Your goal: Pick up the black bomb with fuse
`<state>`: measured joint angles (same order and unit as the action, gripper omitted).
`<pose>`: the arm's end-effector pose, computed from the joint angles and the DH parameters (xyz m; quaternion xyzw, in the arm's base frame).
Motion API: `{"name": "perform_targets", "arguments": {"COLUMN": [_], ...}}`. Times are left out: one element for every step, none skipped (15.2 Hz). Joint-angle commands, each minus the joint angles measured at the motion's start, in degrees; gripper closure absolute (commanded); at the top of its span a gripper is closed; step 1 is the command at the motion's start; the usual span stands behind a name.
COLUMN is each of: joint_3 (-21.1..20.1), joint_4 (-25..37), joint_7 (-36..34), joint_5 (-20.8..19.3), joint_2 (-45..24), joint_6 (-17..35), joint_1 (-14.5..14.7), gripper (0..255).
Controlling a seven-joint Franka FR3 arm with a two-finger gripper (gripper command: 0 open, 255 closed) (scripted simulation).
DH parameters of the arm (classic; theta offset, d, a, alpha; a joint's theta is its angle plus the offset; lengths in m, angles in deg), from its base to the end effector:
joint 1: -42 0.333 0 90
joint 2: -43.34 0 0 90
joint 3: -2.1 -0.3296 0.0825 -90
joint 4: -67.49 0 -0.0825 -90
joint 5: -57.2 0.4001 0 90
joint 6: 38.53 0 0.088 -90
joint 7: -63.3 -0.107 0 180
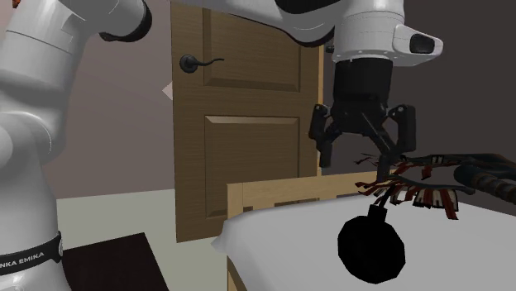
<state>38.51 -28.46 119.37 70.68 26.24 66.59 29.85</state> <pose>0.4662 -0.4451 0.4577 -0.9983 -0.0374 0.0041 0.0449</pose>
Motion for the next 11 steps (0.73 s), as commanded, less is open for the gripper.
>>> {"name": "perform_targets", "arguments": {"joint_3": [-0.4, -0.7, -0.9, -1.0, -1.0, -1.1, -1.2, -1.3, -1.4, -1.4, -1.4], "joint_4": [5.5, 7.4, 6.8, 6.3, 5.8, 5.2, 4.7, 4.3, 3.8, 3.5, 3.5], "joint_7": [2.7, 3.3, 3.4, 3.6, 3.7, 3.8, 4.0, 4.1, 4.3, 4.4, 4.4], "joint_5": [3.3, 4.3, 4.4, 4.5, 4.6, 4.8, 4.9, 5.1, 5.3, 5.4, 5.4], "joint_2": [-5.3, -7.0, -7.1, -7.3, -7.5, -7.7, -7.9, -8.1, -8.3, -8.5, -8.5], "joint_6": [-1.3, -1.8, -1.1, -0.4, 0.3, 0.9, 1.6, 2.2, 2.9, 3.3, 3.3], "joint_1": [-2.9, -4.0, -4.1, -4.1, -4.0, -4.0, -4.0, -4.0, -4.1, -4.1, -4.1], "gripper": [0, 0, 0, 0, 0, 0, 0, 0, 0, 0, 0]}}
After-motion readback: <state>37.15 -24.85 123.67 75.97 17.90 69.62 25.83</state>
